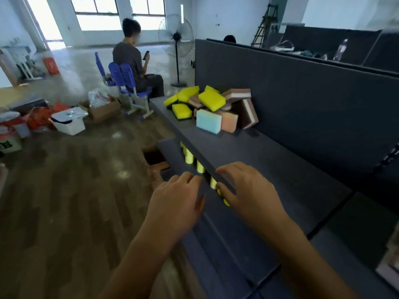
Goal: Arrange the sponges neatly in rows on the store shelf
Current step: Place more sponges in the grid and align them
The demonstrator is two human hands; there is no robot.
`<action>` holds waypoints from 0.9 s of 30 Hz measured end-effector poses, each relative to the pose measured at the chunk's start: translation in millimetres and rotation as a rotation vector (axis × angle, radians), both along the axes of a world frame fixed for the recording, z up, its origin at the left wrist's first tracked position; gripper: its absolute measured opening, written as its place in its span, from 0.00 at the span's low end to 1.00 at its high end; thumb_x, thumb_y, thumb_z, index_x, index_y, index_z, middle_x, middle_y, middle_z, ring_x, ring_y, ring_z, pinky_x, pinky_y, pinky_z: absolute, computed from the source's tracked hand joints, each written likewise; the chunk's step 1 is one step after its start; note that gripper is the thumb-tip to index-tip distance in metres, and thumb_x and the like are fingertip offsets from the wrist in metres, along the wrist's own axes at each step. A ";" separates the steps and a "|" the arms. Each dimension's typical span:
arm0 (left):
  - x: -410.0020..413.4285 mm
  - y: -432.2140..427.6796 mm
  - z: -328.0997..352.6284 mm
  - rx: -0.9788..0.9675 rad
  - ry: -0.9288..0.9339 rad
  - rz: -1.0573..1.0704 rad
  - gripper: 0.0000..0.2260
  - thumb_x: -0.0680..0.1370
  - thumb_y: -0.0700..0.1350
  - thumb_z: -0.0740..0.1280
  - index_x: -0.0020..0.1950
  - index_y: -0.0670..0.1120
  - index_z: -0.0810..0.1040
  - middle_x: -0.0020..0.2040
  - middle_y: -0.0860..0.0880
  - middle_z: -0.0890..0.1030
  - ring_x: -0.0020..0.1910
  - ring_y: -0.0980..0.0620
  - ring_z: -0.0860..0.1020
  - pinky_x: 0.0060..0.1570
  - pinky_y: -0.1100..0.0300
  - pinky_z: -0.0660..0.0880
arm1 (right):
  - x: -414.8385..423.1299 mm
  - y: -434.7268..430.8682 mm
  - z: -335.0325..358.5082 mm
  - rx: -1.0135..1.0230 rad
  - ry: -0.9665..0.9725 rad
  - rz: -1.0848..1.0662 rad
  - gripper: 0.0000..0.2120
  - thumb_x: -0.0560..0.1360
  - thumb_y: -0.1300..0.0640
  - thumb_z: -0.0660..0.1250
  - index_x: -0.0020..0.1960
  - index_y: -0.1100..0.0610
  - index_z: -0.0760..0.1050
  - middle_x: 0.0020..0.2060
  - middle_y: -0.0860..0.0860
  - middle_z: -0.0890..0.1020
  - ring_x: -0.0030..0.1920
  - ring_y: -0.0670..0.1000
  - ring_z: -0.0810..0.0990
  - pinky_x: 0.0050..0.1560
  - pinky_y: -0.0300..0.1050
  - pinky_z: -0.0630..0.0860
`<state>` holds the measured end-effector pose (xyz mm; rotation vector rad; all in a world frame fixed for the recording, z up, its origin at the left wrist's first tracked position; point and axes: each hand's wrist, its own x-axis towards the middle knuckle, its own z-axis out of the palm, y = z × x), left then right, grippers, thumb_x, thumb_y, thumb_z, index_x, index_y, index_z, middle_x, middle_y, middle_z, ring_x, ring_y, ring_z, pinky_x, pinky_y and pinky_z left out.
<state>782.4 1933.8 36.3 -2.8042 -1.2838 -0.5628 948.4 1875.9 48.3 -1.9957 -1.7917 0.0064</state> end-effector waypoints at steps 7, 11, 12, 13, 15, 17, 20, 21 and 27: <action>23.0 78.9 -25.0 -0.079 -0.004 -0.074 0.18 0.79 0.56 0.60 0.69 0.57 0.68 0.64 0.57 0.73 0.60 0.54 0.74 0.54 0.58 0.71 | 16.4 66.4 -10.5 -0.073 -0.033 -0.042 0.16 0.80 0.45 0.62 0.67 0.44 0.71 0.64 0.40 0.74 0.63 0.45 0.72 0.53 0.40 0.72; 29.8 138.0 -31.3 -0.086 -0.008 -0.134 0.16 0.78 0.56 0.62 0.65 0.56 0.72 0.60 0.57 0.75 0.57 0.54 0.76 0.49 0.59 0.71 | 20.5 117.8 -17.3 -0.061 -0.028 -0.095 0.17 0.80 0.46 0.63 0.68 0.45 0.71 0.64 0.41 0.74 0.63 0.45 0.72 0.58 0.42 0.73; 31.1 154.5 -33.5 -0.079 -0.004 -0.152 0.15 0.77 0.57 0.63 0.63 0.56 0.73 0.58 0.56 0.77 0.55 0.53 0.77 0.46 0.59 0.72 | 20.9 133.1 -19.3 -0.049 -0.025 -0.112 0.17 0.79 0.47 0.64 0.67 0.46 0.72 0.63 0.42 0.75 0.63 0.47 0.73 0.58 0.43 0.74; 32.0 171.6 -35.8 -0.075 0.000 -0.170 0.15 0.77 0.57 0.64 0.62 0.55 0.75 0.56 0.56 0.78 0.53 0.53 0.78 0.44 0.59 0.72 | 21.5 149.4 -21.4 -0.034 -0.021 -0.136 0.17 0.79 0.48 0.65 0.66 0.47 0.73 0.63 0.43 0.76 0.62 0.48 0.74 0.57 0.44 0.75; 31.2 205.0 -40.1 -0.092 0.028 -0.201 0.15 0.77 0.57 0.64 0.62 0.55 0.75 0.56 0.55 0.78 0.53 0.53 0.78 0.45 0.59 0.73 | 22.0 183.3 -24.5 -0.002 -0.008 -0.194 0.17 0.77 0.51 0.69 0.65 0.50 0.75 0.61 0.47 0.77 0.61 0.51 0.75 0.55 0.47 0.77; 26.7 238.8 -42.9 -0.101 0.042 -0.239 0.15 0.77 0.56 0.64 0.63 0.55 0.75 0.58 0.55 0.78 0.53 0.53 0.78 0.47 0.59 0.73 | 21.2 217.5 -27.5 0.021 -0.010 -0.239 0.18 0.75 0.53 0.72 0.63 0.53 0.77 0.60 0.50 0.78 0.60 0.54 0.76 0.54 0.52 0.78; 22.1 283.3 -41.8 -0.135 0.037 -0.287 0.17 0.78 0.58 0.61 0.65 0.56 0.73 0.61 0.57 0.76 0.55 0.54 0.77 0.48 0.59 0.73 | 21.2 260.8 -29.1 0.028 -0.044 -0.311 0.21 0.74 0.55 0.73 0.66 0.53 0.75 0.65 0.53 0.75 0.66 0.58 0.73 0.59 0.57 0.73; 21.8 295.2 -42.0 -0.147 0.040 -0.302 0.17 0.79 0.58 0.60 0.66 0.57 0.72 0.62 0.58 0.75 0.56 0.55 0.76 0.49 0.60 0.73 | 22.5 271.7 -29.0 0.037 -0.053 -0.339 0.22 0.73 0.55 0.73 0.66 0.52 0.75 0.67 0.54 0.74 0.67 0.58 0.72 0.60 0.58 0.72; 27.2 338.8 -42.6 -0.184 0.032 -0.385 0.16 0.79 0.57 0.60 0.67 0.56 0.71 0.63 0.57 0.74 0.59 0.56 0.74 0.50 0.61 0.71 | 41.1 311.9 -33.8 0.014 -0.070 -0.461 0.28 0.71 0.56 0.74 0.70 0.53 0.71 0.69 0.55 0.72 0.68 0.60 0.70 0.63 0.61 0.69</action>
